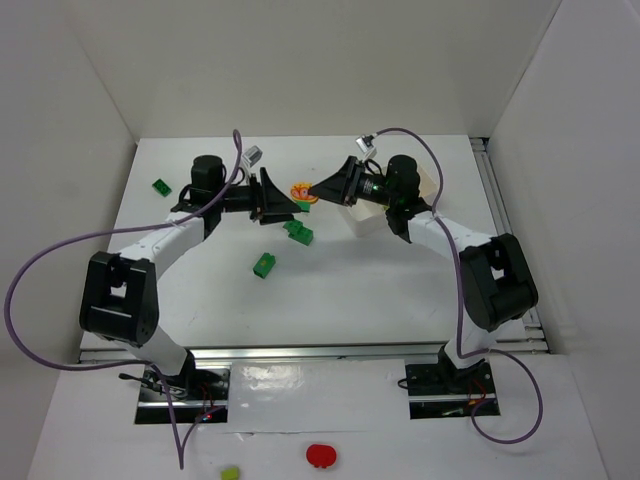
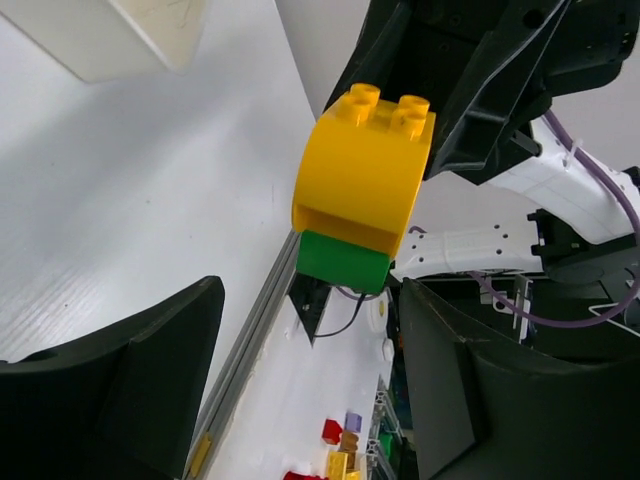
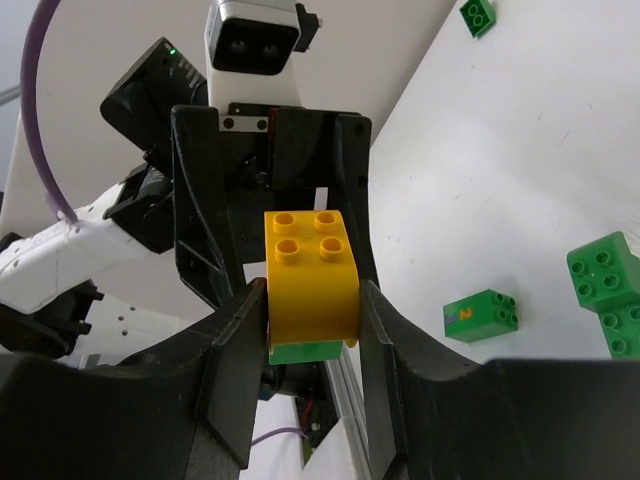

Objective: Sort the legos into containers by color

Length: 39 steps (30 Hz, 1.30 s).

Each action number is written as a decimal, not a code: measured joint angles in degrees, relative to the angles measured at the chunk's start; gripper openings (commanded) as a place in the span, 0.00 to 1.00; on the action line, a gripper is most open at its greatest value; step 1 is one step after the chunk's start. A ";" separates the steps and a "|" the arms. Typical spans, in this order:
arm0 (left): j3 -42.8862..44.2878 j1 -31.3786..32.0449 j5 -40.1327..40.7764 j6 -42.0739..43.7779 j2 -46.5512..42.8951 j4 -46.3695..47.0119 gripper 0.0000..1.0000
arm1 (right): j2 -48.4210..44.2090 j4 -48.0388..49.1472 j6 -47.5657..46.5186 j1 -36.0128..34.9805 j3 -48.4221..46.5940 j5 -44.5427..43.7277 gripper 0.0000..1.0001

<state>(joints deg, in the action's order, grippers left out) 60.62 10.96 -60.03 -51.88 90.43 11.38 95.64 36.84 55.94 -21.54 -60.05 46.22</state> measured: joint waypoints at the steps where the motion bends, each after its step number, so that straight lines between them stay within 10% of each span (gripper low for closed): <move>1: 0.00 0.09 -0.39 -0.81 0.28 1.16 0.80 | 0.00 0.02 0.13 0.00 0.00 0.17 0.14; 8: -0.42 1.55 -1.46 -5.53 2.10 8.76 0.55 | 0.46 0.04 0.35 0.00 0.00 1.20 0.14; 13: -0.26 2.80 -1.90 -6.84 3.19 10.58 0.00 | 0.50 -0.04 0.52 0.24 0.00 1.62 0.14; 28: 0.44 3.98 0.74 1.57 3.58 -0.92 0.00 | -2.78 -8.11 -2.56 6.12 -0.02 -4.00 0.12; 39: 5.68 6.32 11.43 9.77 3.85 -17.51 0.00 | -5.88 -41.75 -21.51 8.17 -17.94 -45.03 0.12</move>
<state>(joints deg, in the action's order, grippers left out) 66.30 17.28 -48.60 -42.11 94.28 -6.13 89.76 -4.91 34.44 -13.37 -78.00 1.19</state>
